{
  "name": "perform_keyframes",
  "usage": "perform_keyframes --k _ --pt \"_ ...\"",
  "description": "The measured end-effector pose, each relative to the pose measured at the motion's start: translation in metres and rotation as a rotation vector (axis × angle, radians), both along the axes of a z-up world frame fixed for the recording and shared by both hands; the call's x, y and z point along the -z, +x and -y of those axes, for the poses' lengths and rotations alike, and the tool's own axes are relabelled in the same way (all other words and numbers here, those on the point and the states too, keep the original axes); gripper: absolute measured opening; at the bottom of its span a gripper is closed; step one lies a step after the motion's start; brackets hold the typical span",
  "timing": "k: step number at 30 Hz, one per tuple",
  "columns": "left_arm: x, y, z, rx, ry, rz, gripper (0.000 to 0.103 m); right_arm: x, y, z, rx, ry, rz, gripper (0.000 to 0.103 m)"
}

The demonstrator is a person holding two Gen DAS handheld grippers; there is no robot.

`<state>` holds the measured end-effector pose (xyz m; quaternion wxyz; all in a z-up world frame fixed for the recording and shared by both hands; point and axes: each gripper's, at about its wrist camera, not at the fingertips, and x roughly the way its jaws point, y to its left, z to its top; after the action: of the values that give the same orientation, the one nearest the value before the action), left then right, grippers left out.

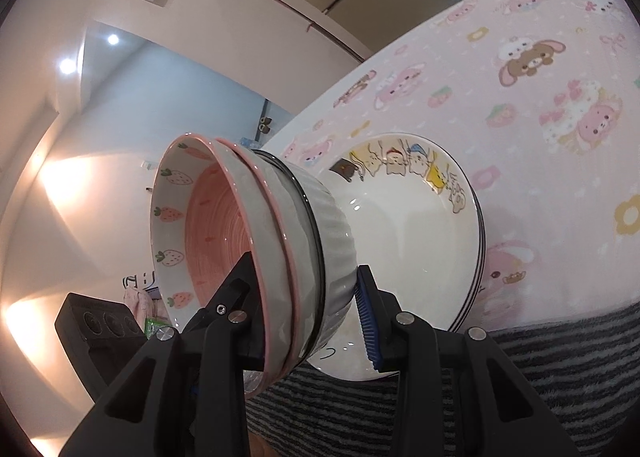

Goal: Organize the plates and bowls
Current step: 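Lift the bowl stack with both grippers and carry it over the plates, then lower the bowl stack onto the cartoon plate with both grippers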

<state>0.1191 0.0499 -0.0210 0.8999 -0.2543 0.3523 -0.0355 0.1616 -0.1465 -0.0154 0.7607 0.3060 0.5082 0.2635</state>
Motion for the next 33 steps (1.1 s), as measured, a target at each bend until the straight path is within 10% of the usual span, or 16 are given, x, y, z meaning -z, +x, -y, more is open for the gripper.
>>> perform_keyframes --k 33 --pt "0.036 0.011 -0.002 0.011 -0.054 -0.150 0.047 0.025 0.008 -0.009 0.015 -0.048 -0.088 0.038"
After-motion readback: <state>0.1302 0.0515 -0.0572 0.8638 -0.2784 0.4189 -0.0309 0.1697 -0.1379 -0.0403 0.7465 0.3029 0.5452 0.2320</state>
